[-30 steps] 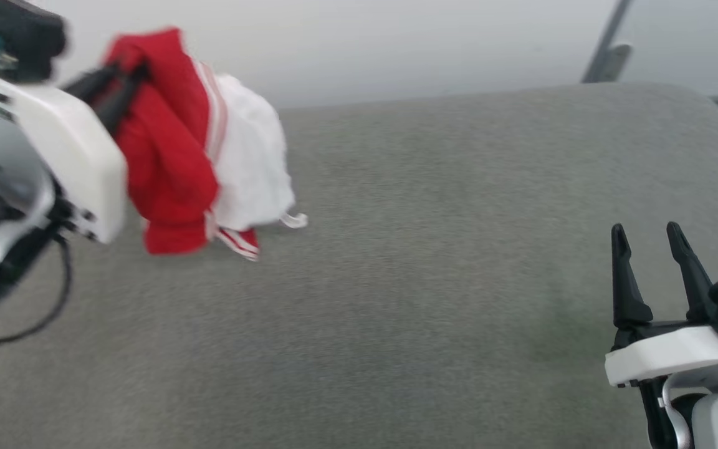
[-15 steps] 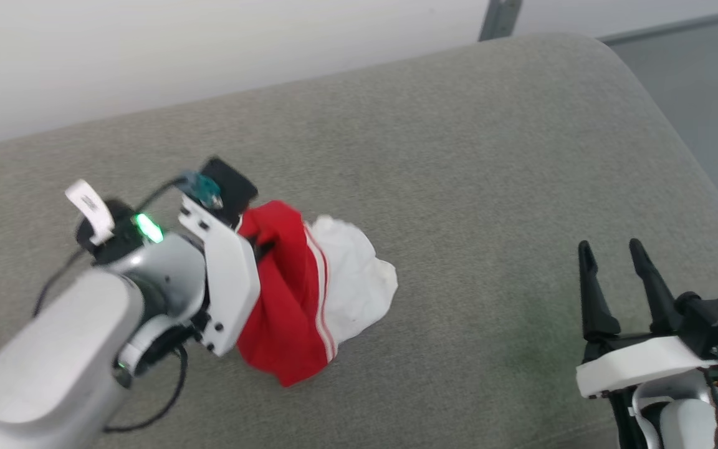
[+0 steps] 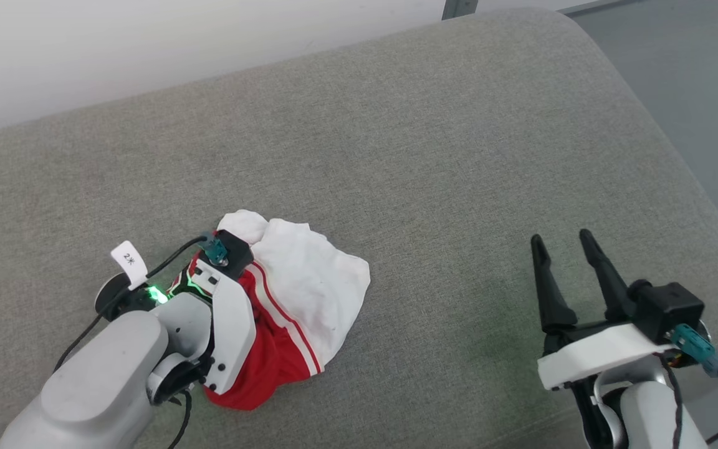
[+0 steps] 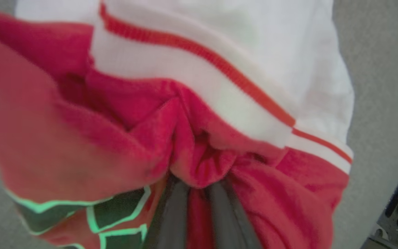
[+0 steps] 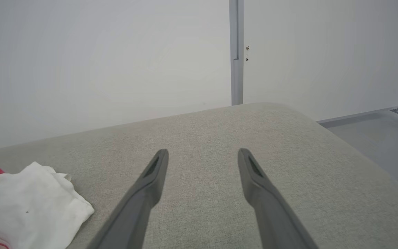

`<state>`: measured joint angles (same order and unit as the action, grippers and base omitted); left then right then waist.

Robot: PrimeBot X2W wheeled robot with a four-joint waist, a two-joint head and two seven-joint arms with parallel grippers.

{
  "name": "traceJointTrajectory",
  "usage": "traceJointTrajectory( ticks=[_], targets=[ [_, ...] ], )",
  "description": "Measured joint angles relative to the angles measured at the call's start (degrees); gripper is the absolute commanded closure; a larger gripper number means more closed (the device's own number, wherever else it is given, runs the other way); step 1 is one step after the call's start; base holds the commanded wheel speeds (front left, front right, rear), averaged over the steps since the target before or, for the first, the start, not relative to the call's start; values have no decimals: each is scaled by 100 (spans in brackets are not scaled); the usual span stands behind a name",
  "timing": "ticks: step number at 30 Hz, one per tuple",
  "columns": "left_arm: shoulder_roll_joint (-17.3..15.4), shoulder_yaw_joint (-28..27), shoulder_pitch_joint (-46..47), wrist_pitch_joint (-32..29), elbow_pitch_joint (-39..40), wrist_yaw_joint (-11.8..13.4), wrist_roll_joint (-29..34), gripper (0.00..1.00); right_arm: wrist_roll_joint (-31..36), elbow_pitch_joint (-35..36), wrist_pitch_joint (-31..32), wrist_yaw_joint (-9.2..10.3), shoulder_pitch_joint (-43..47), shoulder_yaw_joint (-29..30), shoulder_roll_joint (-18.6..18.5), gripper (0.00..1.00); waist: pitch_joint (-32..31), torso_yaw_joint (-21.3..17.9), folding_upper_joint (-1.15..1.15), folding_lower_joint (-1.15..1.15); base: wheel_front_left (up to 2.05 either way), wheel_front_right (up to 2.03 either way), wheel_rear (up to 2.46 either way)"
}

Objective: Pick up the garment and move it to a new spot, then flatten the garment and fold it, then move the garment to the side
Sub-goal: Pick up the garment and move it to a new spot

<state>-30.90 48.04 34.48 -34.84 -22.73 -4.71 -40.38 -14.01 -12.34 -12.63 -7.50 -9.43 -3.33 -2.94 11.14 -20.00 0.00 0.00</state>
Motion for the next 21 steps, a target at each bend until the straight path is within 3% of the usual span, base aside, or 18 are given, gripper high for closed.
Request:
traceJointTrajectory(
  ticks=[1,2,3,4,5,11,21],
  targets=[
    [40,0,30,38,-114,-27,-31,100,-12,-45,-1,0,-32,-35,1,0,2,0,0,0,0,0,0],
    [67,13,55,87,-204,-65,-51,86,-14,-78,-8,0,-57,-60,1,0,1,6,0,0,0,0,0],
    [85,57,87,147,-276,-99,-43,57,-27,-100,-18,0,-73,-91,-1,0,0,16,0,0,0,0,0],
    [103,87,124,223,-348,-137,-41,16,-59,-125,-20,0,-90,-134,-1,0,-2,31,0,0,0,0,0],
    [126,114,155,311,-413,-168,-34,0,-63,-148,-26,0,-104,-167,1,0,-7,48,0,0,0,0,0],
    [179,43,254,804,-535,-236,-226,0,-5,-260,-49,0,-158,-166,3,0,-106,244,0,0,0,0,0],
    [-167,-468,270,1805,10,-199,-463,0,211,-197,7,0,-4,157,0,0,-391,807,0,0,0,0,0]
  ],
)
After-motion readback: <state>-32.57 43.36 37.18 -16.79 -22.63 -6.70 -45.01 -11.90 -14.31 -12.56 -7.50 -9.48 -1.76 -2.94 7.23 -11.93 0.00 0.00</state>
